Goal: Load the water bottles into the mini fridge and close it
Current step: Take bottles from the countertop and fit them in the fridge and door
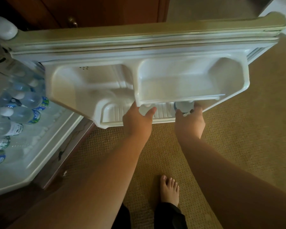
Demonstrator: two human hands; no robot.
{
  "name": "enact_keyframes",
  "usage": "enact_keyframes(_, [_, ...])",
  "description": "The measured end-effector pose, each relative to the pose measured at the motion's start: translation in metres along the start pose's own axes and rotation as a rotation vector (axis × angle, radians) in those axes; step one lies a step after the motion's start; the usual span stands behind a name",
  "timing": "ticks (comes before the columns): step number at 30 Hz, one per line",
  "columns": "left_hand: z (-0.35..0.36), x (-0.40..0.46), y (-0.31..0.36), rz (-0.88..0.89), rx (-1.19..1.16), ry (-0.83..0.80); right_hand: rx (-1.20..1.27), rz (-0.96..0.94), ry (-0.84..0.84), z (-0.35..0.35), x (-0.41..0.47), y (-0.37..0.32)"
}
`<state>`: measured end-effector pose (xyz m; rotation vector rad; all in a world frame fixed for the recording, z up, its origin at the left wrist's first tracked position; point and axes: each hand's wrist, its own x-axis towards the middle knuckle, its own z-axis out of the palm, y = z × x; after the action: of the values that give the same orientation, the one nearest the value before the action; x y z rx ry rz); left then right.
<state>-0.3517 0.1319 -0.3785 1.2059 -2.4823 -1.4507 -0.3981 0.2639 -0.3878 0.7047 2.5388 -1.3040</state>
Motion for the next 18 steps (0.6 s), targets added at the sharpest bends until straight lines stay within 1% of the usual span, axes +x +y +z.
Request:
enact_keyframes(4, [0.021,-0.005,0.009,0.030,-0.007,-0.047,-0.045,-0.041,-0.035,-0.004,-0.007,0.008])
enact_keyframes(10, [0.038,-0.010,0.023,0.084,0.018,-0.046,-0.028,-0.036,-0.097,-0.017,-0.016,0.012])
enact_keyframes(14, [0.032,-0.009,0.021,0.015,-0.018,-0.099,-0.103,-0.121,-0.104,-0.025,-0.035,0.006])
enact_keyframes(16, [0.022,-0.012,0.014,-0.037,-0.011,-0.158,-0.147,-0.178,-0.102,-0.031,-0.050,0.000])
enact_keyframes(18, [0.005,-0.016,0.006,-0.046,0.007,-0.229,-0.169,-0.250,-0.114,-0.040,-0.067,-0.008])
